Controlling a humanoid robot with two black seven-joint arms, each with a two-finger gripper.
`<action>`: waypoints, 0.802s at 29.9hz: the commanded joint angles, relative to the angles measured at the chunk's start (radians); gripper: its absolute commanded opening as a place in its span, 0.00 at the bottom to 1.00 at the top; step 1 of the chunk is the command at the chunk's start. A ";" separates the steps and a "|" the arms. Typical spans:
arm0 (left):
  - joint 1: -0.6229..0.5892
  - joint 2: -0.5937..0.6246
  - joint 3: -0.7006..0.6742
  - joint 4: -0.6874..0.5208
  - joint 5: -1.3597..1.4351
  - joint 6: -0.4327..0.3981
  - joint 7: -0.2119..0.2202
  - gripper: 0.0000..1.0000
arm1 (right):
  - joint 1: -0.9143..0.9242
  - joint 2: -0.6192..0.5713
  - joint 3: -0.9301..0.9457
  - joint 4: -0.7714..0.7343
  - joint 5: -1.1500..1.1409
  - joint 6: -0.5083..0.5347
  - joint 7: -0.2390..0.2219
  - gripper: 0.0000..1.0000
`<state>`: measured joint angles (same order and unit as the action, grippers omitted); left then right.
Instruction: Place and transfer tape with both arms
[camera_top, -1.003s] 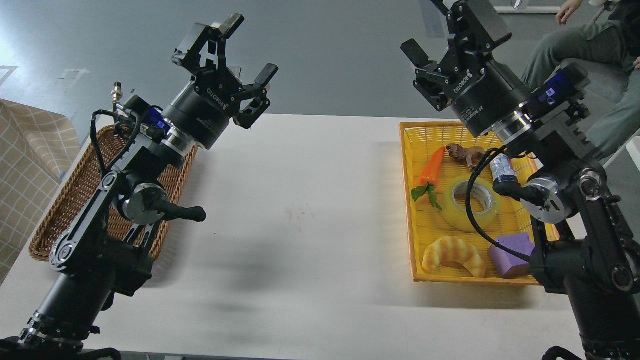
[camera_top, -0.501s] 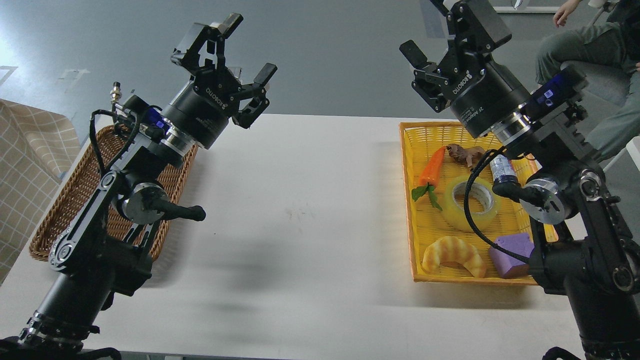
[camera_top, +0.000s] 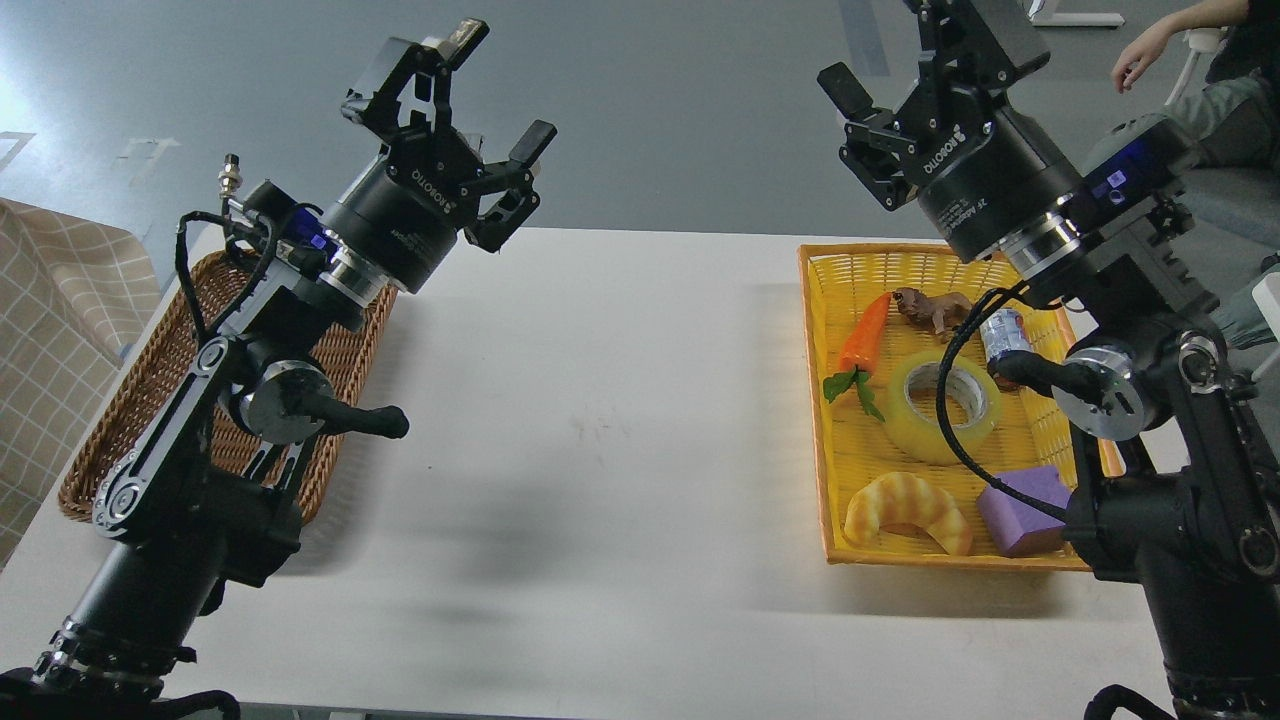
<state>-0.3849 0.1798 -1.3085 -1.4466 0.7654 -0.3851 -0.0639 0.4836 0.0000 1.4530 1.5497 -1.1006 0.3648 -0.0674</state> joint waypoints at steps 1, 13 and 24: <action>-0.003 -0.011 0.000 -0.002 0.000 0.000 -0.008 0.98 | 0.003 0.000 0.064 0.003 0.016 0.006 0.003 1.00; -0.017 -0.023 -0.021 -0.043 -0.145 0.002 -0.014 0.98 | -0.026 0.000 0.075 -0.003 0.066 0.005 0.015 1.00; -0.005 -0.028 -0.041 -0.035 -0.235 0.015 -0.017 0.98 | -0.080 0.000 0.017 0.049 0.125 0.025 0.129 1.00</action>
<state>-0.3923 0.1572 -1.3371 -1.4847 0.5703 -0.3793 -0.0708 0.4080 0.0000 1.4908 1.5898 -0.9748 0.3839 0.0170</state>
